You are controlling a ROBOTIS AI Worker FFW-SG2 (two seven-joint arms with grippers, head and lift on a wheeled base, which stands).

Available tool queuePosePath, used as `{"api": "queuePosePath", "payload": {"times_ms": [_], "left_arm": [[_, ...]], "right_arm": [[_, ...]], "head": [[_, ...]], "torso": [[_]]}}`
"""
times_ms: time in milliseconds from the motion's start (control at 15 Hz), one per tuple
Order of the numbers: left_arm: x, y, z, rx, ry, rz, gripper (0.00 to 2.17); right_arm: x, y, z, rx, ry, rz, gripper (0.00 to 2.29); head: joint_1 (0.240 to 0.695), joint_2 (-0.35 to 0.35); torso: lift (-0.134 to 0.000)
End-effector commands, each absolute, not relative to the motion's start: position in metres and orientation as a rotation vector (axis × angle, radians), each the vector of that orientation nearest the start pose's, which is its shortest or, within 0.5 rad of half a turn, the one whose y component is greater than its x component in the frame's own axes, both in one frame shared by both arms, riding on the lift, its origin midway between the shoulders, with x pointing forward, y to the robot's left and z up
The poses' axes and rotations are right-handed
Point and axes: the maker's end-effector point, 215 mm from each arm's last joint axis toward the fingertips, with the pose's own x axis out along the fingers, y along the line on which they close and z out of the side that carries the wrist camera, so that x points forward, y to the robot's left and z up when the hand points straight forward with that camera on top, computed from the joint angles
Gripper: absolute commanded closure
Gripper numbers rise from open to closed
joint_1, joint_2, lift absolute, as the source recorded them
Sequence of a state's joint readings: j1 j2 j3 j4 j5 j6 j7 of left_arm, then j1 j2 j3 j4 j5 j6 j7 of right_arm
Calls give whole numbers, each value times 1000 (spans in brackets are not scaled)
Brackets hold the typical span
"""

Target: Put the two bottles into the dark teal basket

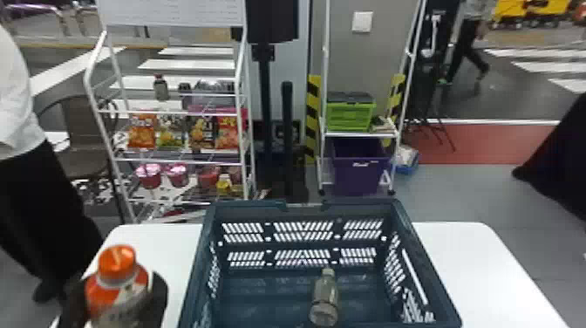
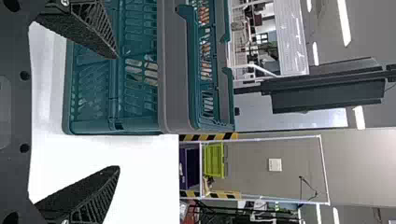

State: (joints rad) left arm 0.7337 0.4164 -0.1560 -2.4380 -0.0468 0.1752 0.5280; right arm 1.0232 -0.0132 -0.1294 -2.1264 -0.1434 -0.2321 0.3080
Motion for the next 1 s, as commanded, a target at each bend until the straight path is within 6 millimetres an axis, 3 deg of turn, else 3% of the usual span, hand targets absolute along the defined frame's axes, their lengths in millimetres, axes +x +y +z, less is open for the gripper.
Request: {"api": "queuePosePath", "payload": {"times_ms": [0, 200, 467, 667, 933], "left_arm": [[403, 240, -240, 288, -4, 138, 2148], [440, 196, -222, 299, 8, 47, 2148], [480, 133, -269, 347, 195, -138, 2148], [495, 108, -321, 429, 364, -237, 2148], [499, 87, -371, 484, 549, -353, 2145]], "right_arm": [[261, -235, -410, 63, 231, 188, 29], [257, -232, -413, 72, 239, 193, 33], [247, -233, -408, 61, 205, 192, 33], [241, -234, -409, 57, 196, 191, 36], [236, -230, -405, 59, 176, 214, 36]], "head": [[499, 0], [499, 0], [499, 0], [499, 0], [499, 0]], "torso": [[0], [0], [0], [0], [0]]}}
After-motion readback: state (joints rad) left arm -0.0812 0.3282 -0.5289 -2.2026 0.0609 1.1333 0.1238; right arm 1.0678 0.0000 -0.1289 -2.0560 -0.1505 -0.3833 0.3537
